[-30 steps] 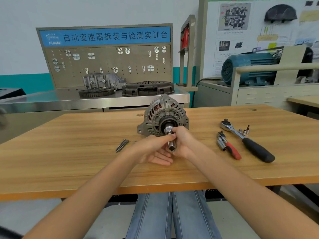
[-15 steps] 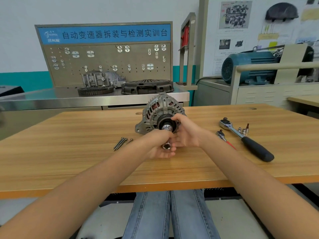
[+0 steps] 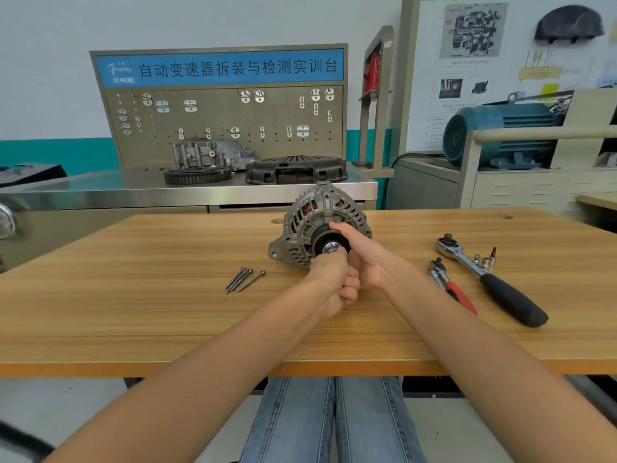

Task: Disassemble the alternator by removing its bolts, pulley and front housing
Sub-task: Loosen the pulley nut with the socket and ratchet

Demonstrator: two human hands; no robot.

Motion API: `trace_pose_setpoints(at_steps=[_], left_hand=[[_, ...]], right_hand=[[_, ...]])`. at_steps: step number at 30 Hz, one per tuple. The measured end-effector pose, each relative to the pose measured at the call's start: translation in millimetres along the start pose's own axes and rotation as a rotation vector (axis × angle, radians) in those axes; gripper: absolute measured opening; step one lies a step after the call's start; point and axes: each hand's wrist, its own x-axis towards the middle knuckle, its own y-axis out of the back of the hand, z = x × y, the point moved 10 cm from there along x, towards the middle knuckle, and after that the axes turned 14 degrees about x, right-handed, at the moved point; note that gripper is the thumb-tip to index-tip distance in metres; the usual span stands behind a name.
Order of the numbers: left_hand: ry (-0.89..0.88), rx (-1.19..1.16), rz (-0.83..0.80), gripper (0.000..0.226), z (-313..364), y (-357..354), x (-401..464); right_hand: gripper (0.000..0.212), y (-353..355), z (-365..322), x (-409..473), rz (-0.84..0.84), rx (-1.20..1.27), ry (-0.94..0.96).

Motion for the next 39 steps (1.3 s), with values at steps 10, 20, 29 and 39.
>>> trace_pose_setpoints(at_steps=[10, 20, 29, 39], left_hand=[[0.023, -0.326, -0.158, 0.042, -4.6, -13.0, -4.0], [-0.016, -0.774, -0.409, 0.049, -2.9, -28.5, -5.3], [0.026, -0.605, -0.243, 0.023, -12.1, -21.2, -6.6], [-0.033, -0.182, -0.006, 0.022, -6.8, 5.8, 4.5]], right_hand=[[0.055, 1.8, -5.5, 11.1, -0.046, 0.100, 0.068], [0.063, -1.2, 5.7, 7.8, -0.117, 0.279, 0.014], [0.068, 18.9, -9.2, 7.4, 0.082, -0.016, 0.134], [0.023, 94.1, -103.9, -82.9, 0.812, -1.138, 0.715]])
